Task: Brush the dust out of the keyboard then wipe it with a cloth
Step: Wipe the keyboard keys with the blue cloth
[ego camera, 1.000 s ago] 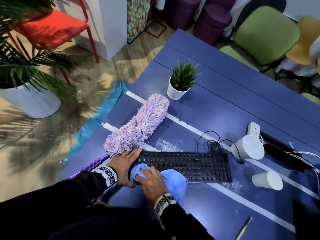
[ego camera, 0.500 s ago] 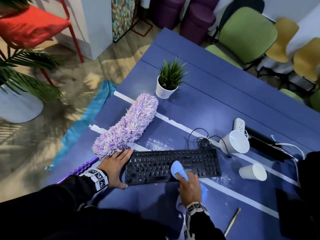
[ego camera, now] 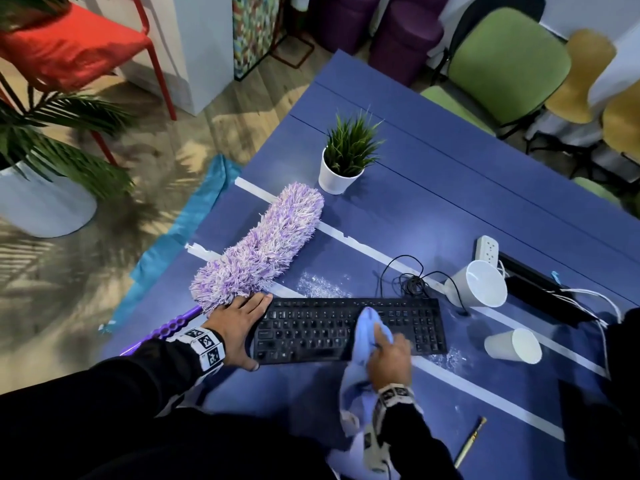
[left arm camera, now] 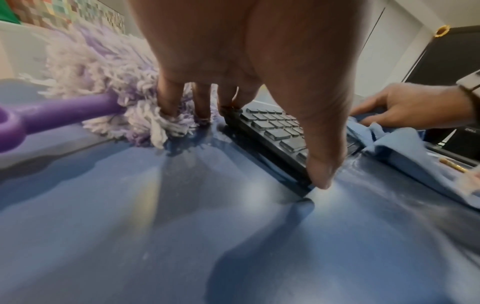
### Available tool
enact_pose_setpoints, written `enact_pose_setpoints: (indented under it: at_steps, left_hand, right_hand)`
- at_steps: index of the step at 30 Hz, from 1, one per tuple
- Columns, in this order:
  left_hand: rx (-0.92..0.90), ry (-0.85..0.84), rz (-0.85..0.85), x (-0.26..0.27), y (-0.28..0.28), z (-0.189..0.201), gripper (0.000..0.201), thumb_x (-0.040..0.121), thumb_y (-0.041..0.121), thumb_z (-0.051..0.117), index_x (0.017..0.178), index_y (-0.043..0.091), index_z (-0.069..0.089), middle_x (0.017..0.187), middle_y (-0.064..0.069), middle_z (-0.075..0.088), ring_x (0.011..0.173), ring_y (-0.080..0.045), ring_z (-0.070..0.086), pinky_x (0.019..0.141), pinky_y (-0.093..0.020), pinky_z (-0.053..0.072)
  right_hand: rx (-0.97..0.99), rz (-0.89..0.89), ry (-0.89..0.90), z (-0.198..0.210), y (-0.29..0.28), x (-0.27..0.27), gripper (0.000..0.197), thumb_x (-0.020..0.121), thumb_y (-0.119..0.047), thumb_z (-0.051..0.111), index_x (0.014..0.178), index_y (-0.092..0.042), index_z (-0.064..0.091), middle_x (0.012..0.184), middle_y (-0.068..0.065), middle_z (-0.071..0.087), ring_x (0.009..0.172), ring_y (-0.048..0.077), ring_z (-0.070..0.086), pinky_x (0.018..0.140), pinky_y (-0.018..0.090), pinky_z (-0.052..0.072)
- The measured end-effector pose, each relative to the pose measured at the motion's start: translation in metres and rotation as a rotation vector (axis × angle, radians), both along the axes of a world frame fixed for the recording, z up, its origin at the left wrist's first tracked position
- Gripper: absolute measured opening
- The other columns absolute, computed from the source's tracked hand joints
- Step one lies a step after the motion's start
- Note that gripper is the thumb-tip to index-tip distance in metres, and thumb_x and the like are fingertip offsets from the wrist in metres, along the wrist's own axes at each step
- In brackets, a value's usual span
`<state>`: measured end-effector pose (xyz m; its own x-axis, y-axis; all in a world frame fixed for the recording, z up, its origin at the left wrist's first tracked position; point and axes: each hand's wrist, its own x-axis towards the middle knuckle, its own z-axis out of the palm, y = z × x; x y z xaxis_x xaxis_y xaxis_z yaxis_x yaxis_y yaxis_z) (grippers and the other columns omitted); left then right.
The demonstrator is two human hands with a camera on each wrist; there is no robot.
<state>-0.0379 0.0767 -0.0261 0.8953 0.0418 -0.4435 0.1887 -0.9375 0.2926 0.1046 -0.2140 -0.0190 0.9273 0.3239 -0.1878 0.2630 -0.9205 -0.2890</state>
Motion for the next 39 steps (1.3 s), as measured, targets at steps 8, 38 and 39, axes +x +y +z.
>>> enact_pose_setpoints:
  at_steps: [8, 38, 39]
  left_hand:
    - [0.024, 0.033, -0.011, 0.003, -0.001, -0.002, 0.137, 0.048, 0.073, 0.067, 0.147, 0.023, -0.014, 0.16, 0.002, 0.003, 0.14, -0.025, 0.019, 0.109, -0.041, 0.035]
    - [0.046, 0.132, -0.001, 0.012, -0.005, 0.012, 0.141, 0.047, 0.071, 0.07, 0.147, 0.023, -0.018, 0.16, 0.004, -0.006, 0.145, -0.023, 0.012, 0.111, -0.039, 0.033]
    - [0.058, 0.14, 0.006, 0.012, -0.007, 0.012, 0.142, 0.046, 0.072, 0.069, 0.147, 0.023, -0.018, 0.16, 0.004, -0.005, 0.145, -0.023, 0.012, 0.111, -0.039, 0.033]
  right_hand:
    - [0.106, -0.031, 0.034, -0.003, 0.05, -0.044, 0.045, 0.085, -0.007, 0.041, 0.119, -0.023, 0.065, 0.117, 0.021, 0.055, 0.103, 0.038, 0.056, 0.084, 0.025, 0.043]
    - [-0.065, -0.091, 0.192, 0.019, 0.015, 0.012, 0.068, 0.087, -0.007, 0.06, 0.147, -0.028, 0.034, 0.147, 0.012, 0.035, 0.134, 0.031, 0.029, 0.106, 0.035, 0.038]
    - [-0.082, -0.101, 0.193, 0.019, 0.013, 0.01, 0.065, 0.088, -0.005, 0.056, 0.146, -0.026, 0.035, 0.147, 0.013, 0.036, 0.133, 0.032, 0.031, 0.105, 0.035, 0.038]
